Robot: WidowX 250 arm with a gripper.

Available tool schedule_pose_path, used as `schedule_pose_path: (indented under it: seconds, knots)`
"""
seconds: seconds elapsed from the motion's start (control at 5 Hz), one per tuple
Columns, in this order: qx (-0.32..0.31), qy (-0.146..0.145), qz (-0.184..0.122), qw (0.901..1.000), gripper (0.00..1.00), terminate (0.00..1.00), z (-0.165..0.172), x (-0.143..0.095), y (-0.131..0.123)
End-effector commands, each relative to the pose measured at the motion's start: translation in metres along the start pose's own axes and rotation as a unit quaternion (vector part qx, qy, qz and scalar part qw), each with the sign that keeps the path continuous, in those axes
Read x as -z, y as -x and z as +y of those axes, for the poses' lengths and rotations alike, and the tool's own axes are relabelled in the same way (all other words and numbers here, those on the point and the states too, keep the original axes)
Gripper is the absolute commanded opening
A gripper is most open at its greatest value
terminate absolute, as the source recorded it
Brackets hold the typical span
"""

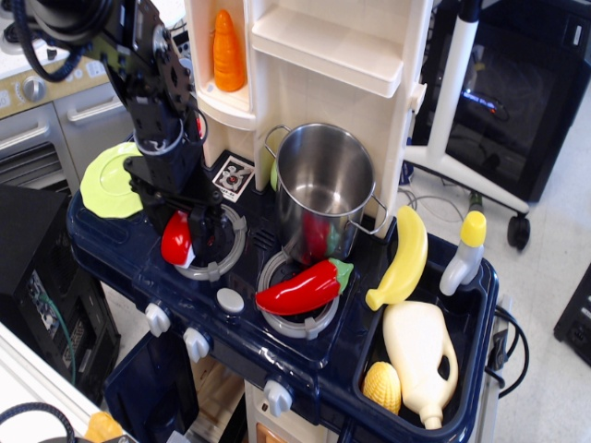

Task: Put sushi in pot or pan

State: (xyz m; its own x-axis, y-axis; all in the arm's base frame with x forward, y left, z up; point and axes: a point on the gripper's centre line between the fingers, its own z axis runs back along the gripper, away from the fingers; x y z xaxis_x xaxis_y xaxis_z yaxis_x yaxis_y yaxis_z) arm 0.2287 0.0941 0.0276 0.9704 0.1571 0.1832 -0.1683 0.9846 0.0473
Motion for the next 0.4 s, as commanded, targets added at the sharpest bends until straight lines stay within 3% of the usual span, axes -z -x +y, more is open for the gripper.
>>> schedule_pose_path:
  seconds: [0.0,0.2]
  knots:
    - [0.071,-0.046,-0.021,0.9962,0.0,0.0,-0.019,-0.068,-0.014]
    - [0.065,-0.061,0.022,0.9958,0.0,0.0,-0.033,-0.117,-0.023]
